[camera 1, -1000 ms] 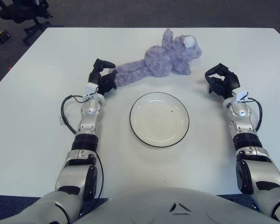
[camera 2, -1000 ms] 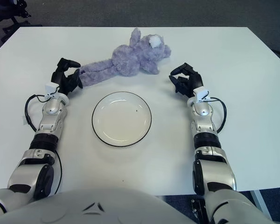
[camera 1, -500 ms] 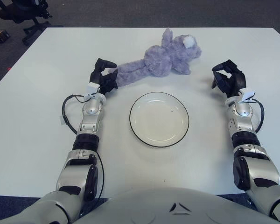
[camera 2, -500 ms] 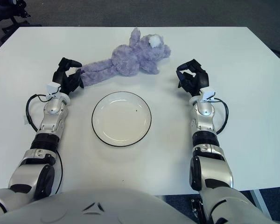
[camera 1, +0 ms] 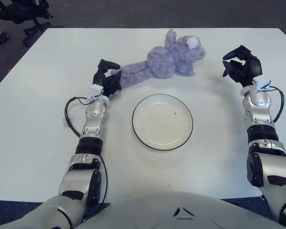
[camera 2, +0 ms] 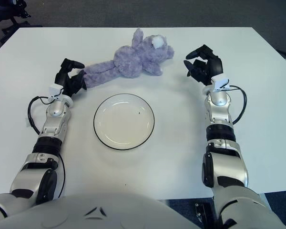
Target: Put the doll into the plate.
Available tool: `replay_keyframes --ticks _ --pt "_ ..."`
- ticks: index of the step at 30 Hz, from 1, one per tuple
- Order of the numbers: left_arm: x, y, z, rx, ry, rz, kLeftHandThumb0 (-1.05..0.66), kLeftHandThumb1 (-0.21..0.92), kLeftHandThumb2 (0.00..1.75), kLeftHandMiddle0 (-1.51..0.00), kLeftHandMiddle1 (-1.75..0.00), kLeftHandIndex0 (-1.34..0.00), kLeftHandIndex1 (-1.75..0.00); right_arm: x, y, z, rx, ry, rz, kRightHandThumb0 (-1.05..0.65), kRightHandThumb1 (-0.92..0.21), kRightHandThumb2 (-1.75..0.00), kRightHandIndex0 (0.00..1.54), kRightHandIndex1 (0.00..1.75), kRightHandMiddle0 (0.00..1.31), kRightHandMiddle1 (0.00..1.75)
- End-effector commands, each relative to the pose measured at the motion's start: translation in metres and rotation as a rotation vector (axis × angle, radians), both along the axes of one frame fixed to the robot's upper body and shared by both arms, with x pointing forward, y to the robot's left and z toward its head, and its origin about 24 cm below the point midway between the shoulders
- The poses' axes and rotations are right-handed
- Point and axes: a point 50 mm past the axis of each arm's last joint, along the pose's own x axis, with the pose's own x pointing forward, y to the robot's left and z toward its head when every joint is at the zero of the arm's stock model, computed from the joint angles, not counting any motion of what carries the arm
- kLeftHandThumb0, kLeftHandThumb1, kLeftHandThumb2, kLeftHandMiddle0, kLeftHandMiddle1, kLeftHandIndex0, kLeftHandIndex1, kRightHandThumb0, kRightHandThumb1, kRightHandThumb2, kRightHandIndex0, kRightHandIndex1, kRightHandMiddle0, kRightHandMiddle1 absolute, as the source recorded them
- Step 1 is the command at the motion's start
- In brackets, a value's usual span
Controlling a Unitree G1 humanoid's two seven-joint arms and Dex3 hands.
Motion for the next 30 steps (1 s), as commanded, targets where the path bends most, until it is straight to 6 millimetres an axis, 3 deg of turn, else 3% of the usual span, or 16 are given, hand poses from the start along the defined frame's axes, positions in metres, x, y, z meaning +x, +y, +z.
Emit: replay_keyframes --ticks 1,9,12,16,21,24,30 --pt "-0.003 0.002 -0.006 0.0 0.026 0.013 -0.35 0.92 0.36 -1.1 -1.75 -0.37 -1.57 0.007 -0.003 0.02 -0.088 -0.044 -0.011 -0.36 -0.92 -0.19 0.91 1.37 0.55 1.37" --pt "-0.004 0.002 -0.007 -0.002 0.029 0.015 -0.35 0.92 0.36 -1.1 -1.75 -0.37 -1.57 0.017 0.004 0.041 -0.204 -0.141 0.01 -0.36 -0.92 -0.2 0.88 1.33 0.54 1.37" --pt "-0.004 0.002 -0.007 -0.003 0.03 0.015 -0.35 0.92 0.36 -1.1 -1.75 -0.37 -1.57 0.02 0.007 0.049 -0.32 -0.188 -0.025 -0.12 -0.92 -0.14 0.7 1.26 0.58 1.27" --pt "-0.004 0.002 -0.007 -0.004 0.031 0.015 -0.35 0.92 0.36 -1.1 -1.75 -0.37 -1.57 0.022 0.009 0.052 -0.392 -0.217 -0.054 -0.03 -0.92 -0.14 0.6 1.27 0.57 1.26" --pt "-0.004 0.002 -0.007 -0.005 0.031 0.015 -0.35 0.92 0.36 -1.1 -1.75 -0.37 -1.57 0.023 0.01 0.053 -0.411 -0.229 -0.066 -0.01 -0.92 -0.14 0.58 1.27 0.56 1.26" --pt "-0.005 0.002 -0.008 -0.007 0.034 0.015 -0.35 0.92 0.36 -1.1 -1.75 -0.37 -1.57 0.033 0.022 0.071 -0.586 -0.248 -0.092 -0.01 -0.92 -0.17 0.54 1.3 0.53 1.29" --pt "-0.005 0.002 -0.008 -0.008 0.036 0.015 -0.35 0.92 0.36 -1.1 -1.75 -0.37 -1.57 0.038 0.031 0.079 -0.697 -0.285 -0.112 -0.01 -0.92 -0.21 0.56 1.33 0.43 1.33"
